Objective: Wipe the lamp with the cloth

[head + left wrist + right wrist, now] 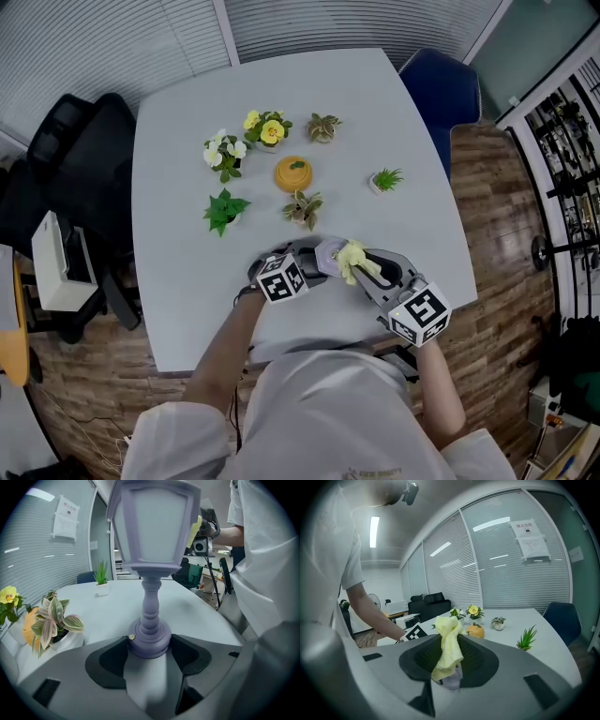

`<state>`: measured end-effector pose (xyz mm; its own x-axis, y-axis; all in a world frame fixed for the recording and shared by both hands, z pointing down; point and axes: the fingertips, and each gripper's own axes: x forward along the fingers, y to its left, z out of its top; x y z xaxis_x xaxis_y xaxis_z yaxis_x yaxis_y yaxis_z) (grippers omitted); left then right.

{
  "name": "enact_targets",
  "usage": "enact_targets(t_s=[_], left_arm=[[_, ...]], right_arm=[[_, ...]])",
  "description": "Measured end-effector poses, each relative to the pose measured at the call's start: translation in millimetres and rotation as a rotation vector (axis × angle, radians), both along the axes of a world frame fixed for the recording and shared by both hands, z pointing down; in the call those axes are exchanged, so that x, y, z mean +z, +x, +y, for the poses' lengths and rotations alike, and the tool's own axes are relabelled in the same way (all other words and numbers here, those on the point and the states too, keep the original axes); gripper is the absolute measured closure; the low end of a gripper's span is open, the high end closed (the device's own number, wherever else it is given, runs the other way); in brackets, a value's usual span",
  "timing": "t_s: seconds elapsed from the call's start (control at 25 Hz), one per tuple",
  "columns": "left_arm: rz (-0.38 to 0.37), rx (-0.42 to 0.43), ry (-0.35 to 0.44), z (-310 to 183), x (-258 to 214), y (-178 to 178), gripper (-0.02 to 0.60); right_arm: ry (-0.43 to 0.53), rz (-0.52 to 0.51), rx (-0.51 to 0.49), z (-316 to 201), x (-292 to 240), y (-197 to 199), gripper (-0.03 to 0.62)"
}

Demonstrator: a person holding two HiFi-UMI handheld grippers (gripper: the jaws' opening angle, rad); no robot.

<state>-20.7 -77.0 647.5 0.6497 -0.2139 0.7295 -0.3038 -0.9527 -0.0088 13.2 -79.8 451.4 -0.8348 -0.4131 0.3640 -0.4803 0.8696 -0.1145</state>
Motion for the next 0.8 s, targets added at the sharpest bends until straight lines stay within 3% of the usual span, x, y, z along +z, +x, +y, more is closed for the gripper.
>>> enact_targets(t_s=[0.8], left_arm=[[-0.001, -0.001, 0.001, 0, -2, 1, 0.282]], right_arm=[[-0.085, -0.037, 0.113, -36, 11, 13, 0.487]])
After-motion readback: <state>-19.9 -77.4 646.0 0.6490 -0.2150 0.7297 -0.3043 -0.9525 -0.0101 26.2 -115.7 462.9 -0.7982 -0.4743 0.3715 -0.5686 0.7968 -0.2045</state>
